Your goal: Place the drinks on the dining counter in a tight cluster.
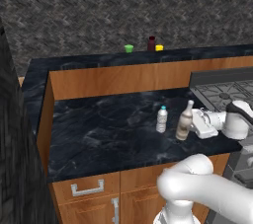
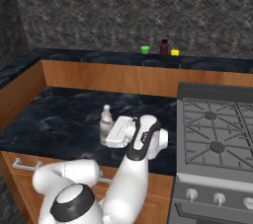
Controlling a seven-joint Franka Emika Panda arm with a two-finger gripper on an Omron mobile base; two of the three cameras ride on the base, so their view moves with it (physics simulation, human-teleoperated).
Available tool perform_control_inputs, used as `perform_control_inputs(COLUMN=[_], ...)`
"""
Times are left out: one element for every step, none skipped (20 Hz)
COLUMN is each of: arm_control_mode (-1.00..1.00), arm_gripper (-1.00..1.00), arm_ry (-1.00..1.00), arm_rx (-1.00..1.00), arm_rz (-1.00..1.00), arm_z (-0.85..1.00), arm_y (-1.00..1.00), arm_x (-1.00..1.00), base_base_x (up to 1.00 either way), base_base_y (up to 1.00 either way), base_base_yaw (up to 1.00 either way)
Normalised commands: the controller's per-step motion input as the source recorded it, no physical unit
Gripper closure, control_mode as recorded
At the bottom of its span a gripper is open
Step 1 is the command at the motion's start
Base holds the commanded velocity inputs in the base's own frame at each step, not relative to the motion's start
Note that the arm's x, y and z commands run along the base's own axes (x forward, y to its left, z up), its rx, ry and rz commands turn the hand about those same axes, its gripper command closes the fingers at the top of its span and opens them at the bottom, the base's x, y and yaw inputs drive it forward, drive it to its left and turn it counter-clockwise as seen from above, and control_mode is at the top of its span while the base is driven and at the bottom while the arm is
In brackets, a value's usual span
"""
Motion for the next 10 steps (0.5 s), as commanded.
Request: perform_control_inputs(arm_control_mode=[-1.00, -1.00, -1.00, -1.00, -1.00, -1.00, -1.00, -1.00, -1.00, -1.00], arm_gripper=[1.00, 1.00, 1.00, 1.00, 1.00, 1.00, 1.00, 1.00, 1.00, 1.00], arm_ry=[-0.01, -0.03, -0.03, -0.02, -0.01, -0.03, -0.01, 0.00, 0.00, 0.00], arm_rx=[-0.14, -0.16, -0.17, -0.15, -0.10, -0.08, -0.08, -0.09, -0.11, -0.11], arm_rz=[-0.09, -0.09, -0.09, -0.09, -0.11, -0.10, -0.10, -0.09, -0.07, -0.05], arm_z=[0.33, 0.34, 0.36, 0.36, 0.33, 0.34, 0.34, 0.35, 0.35, 0.32], arm_y=[0.00, 0.00, 0.02, 0.02, 0.02, 0.00, 0.02, 0.03, 0.04, 0.02], arm_x=[-0.54, -0.56, -0.53, -0.52, -0.51, -0.52, -0.50, -0.46, -0.44, -0.39], base_base_x=[0.00, 0.00, 0.00, 0.00, 0.00, 0.00, 0.00, 0.00, 0.00, 0.00], base_base_y=[0.00, 0.00, 0.00, 0.00, 0.00, 0.00, 0.00, 0.00, 0.00, 0.00], base_base_yaw=[0.00, 0.00, 0.00, 0.00, 0.00, 0.00, 0.00, 0.00, 0.00, 0.00])
